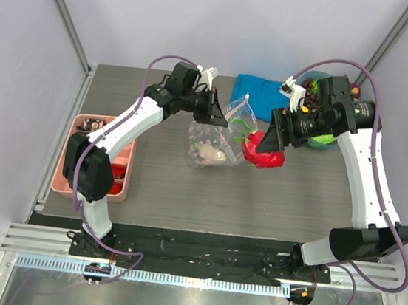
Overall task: Place the food in the zip-top bag and seal the zipper
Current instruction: Place the fake fruit in the zipper food storage bag.
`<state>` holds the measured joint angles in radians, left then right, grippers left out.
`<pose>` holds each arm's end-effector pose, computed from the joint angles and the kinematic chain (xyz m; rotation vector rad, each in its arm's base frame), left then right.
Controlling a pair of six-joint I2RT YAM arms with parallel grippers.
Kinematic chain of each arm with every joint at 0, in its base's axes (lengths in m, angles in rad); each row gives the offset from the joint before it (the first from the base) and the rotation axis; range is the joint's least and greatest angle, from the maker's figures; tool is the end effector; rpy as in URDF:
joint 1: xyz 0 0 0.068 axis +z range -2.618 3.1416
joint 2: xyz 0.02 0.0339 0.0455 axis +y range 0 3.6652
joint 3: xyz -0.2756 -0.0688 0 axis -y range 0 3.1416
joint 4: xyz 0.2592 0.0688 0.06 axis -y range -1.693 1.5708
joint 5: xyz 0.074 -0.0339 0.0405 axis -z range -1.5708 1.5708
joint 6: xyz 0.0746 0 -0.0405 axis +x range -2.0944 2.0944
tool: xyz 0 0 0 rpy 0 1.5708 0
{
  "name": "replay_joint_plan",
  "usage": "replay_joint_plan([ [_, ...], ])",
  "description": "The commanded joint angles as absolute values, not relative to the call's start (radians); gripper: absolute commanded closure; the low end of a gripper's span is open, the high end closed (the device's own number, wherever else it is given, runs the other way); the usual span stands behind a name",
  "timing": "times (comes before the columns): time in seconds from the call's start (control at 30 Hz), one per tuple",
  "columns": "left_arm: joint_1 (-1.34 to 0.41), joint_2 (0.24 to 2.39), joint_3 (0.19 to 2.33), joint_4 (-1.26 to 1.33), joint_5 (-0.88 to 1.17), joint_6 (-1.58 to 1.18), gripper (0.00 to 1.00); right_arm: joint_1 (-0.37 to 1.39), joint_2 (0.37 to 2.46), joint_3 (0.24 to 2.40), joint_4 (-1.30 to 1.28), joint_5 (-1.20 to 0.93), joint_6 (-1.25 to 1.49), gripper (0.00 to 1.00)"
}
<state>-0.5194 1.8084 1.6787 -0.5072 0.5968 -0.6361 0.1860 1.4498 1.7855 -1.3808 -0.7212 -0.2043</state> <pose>0.3774 -0.2641 0.3266 0.2281 2.3815 -1.2601 0.2631 0.0996 0.4167 -0.7233 2.3696 0.9234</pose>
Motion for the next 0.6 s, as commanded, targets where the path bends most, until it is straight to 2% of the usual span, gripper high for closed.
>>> replay_joint_plan([
  [0.0, -0.529, 1.736, 1.678, -0.491, 0.641, -0.583, 1.0, 0.184, 1.465, 1.813, -1.328, -0.706, -0.101, 0.99],
  [0.27, -0.561, 1.73, 1.674, -0.47, 0.704, -0.597, 1.0, 0.186, 1.499, 1.738, -1.301, -0.787, -0.038, 0.99],
  [0.57, -0.563, 1.729, 1.657, -0.37, 0.788, -0.678, 1.0, 0.189, 1.545, 1.828, -1.304, -0.937, -0.173, 0.99],
])
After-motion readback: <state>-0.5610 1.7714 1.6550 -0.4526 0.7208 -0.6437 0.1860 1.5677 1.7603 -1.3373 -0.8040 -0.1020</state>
